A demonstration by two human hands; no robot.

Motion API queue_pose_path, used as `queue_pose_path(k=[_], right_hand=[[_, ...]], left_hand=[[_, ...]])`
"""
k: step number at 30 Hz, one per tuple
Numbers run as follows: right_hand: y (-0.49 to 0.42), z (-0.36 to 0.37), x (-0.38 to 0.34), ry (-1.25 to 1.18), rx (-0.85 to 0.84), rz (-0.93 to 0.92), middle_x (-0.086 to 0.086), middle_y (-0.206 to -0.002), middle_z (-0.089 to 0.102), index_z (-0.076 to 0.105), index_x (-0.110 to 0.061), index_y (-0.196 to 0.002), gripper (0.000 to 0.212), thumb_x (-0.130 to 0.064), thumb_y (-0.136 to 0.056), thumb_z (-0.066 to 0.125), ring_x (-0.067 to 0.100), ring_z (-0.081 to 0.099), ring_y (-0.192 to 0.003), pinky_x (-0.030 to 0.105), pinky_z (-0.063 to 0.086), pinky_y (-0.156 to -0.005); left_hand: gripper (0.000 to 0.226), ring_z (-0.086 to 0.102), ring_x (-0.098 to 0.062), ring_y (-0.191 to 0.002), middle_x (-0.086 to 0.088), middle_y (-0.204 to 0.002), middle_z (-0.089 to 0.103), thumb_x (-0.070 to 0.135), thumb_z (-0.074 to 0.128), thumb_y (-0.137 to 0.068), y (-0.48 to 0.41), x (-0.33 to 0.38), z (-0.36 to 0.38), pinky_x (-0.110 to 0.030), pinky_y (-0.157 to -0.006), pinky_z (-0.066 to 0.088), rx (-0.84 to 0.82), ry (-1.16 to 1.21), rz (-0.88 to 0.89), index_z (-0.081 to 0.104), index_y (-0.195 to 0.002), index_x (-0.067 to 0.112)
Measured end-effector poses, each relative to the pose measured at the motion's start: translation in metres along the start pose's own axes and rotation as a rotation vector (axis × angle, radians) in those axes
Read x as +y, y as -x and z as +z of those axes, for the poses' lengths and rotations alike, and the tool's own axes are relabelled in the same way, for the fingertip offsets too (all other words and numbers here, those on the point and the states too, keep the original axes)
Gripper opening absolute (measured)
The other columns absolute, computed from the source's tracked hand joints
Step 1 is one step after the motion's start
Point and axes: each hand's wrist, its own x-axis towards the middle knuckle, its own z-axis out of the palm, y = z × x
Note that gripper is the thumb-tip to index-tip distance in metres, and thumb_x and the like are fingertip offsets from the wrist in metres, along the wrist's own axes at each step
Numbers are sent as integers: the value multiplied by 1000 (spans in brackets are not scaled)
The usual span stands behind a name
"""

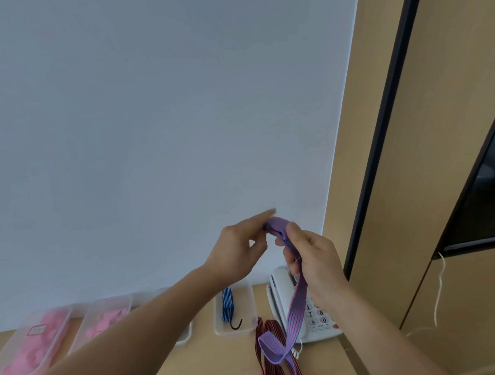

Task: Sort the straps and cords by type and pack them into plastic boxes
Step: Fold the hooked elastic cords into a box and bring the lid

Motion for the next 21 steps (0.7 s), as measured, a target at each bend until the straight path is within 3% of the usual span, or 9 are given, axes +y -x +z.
queue_pose_path(k=[2, 4, 6, 9, 12, 15, 19, 21], right_hand=[[-1, -1, -1, 53, 7, -66, -1, -53, 55, 68, -4, -77, 41, -37, -98, 54, 11, 41, -42, 19, 35, -43], [1, 0, 0, 93, 7, -107, -2, -55, 57, 66, -9, -72, 37, -32, -99, 55, 11, 44, -44, 19, 37, -44], [3, 0, 2, 103, 5, -118, -2, -56, 58, 65, -15, -66, 36, -29, -98, 56, 11, 45, -43, 19, 38, -44], [4, 1, 5, 130, 21, -99, -2, -53, 57, 65, -16, -63, 38, -32, -97, 59, 12, 44, -40, 22, 38, -43], [5, -1, 6, 142, 38, -53, 0, -51, 57, 68, -11, -70, 38, -37, -95, 60, 14, 44, -40, 23, 36, -42], [9, -1, 7, 117, 26, -22, 1, -52, 57, 69, -11, -71, 40, -41, -95, 59, 14, 45, -40, 21, 37, -41], [13, 1, 2, 66, 24, 20, 2, -50, 55, 70, -11, -69, 48, -48, -95, 54, 14, 42, -39, 21, 36, -41], [13, 2, -4, 24, 26, 50, 5, -50, 53, 70, -6, -71, 56, -55, -93, 52, 16, 41, -38, 20, 34, -40]], left_hand=[[35, 70, -12, -102, 0, -115, 72, 25, 56, -94, -8, 13, -3, -27, -86, 54, -89, 497, -461, 56, -129, 22], [49, 71, -25, -100, -13, -107, 74, 45, 55, -86, -16, 19, -7, -39, -88, 54, -203, 726, -690, 67, -116, 8], [45, 71, -26, -93, -13, -98, 74, 40, 57, -91, -17, 24, -8, -46, -95, 51, -270, 724, -643, 69, -110, 1], [26, 68, -23, -88, -11, -95, 73, 18, 59, -96, -16, 27, -9, -46, -97, 49, -200, 685, -570, 67, -112, -1], [21, 69, -28, -87, -13, -99, 75, 8, 61, -95, -18, 29, -11, -48, -92, 52, -151, 629, -491, 65, -116, 5], [25, 69, -23, -84, -7, -99, 76, 7, 61, -95, -18, 34, -11, -40, -82, 58, -128, 443, -370, 63, -119, 10], [29, 72, -9, -86, 6, -100, 75, 12, 63, -94, -10, 33, -12, -26, -81, 55, -92, 171, -200, 64, -122, 16], [25, 73, -11, -79, 11, -94, 75, 16, 62, -95, -4, 33, -10, -27, -76, 55, -114, 42, -90, 64, -119, 21]])
